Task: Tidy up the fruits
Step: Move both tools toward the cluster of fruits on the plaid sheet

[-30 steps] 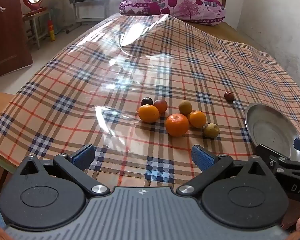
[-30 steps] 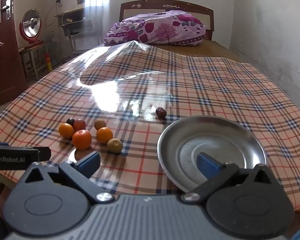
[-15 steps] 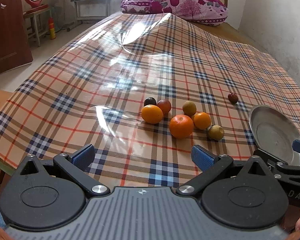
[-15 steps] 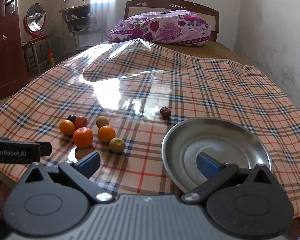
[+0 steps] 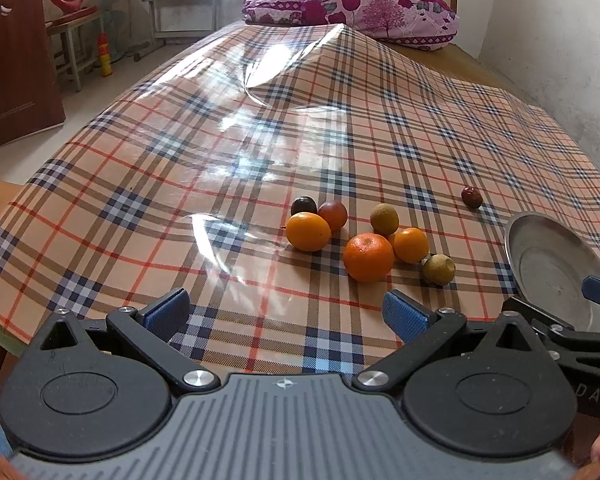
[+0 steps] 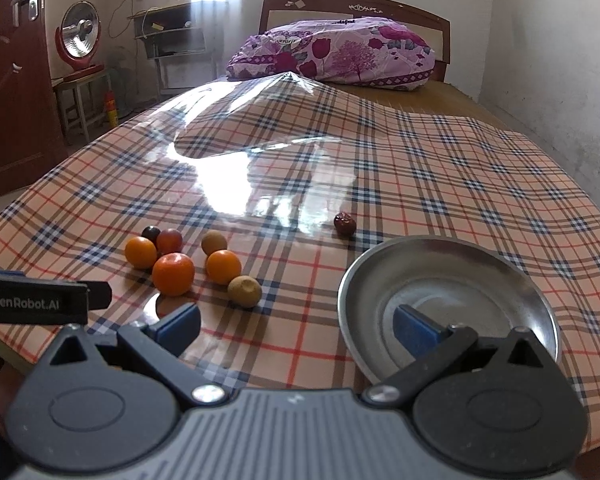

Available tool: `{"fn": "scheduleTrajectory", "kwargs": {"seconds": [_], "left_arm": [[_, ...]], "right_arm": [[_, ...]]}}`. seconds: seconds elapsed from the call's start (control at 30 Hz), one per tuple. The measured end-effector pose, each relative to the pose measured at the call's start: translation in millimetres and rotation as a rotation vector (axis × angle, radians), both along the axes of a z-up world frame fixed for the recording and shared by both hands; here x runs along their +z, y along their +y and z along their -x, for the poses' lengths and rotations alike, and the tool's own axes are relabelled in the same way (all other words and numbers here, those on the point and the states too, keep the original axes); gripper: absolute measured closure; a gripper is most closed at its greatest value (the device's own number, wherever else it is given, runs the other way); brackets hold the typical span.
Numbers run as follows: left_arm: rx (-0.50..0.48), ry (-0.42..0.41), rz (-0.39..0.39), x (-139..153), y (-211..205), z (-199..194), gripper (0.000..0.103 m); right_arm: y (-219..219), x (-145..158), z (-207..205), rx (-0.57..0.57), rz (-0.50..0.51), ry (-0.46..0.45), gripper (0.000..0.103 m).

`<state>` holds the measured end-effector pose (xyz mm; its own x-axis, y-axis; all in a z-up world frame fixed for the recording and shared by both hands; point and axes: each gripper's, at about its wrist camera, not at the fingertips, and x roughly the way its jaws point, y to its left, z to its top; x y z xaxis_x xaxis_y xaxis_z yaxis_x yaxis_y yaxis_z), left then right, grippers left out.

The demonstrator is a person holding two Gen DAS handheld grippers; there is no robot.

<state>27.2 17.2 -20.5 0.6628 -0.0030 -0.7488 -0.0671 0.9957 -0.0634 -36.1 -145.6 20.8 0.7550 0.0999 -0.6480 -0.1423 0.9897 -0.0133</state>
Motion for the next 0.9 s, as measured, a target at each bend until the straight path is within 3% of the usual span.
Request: {"fn": "scheduleTrajectory", "kwargs": {"seconds": [0.9], "left_arm": [[0.009,0.017,0.016,-15,11,-28,0.0]], "right_arm": [[14,-20,-27,0.038,0.007,0.029,0.0]]}}
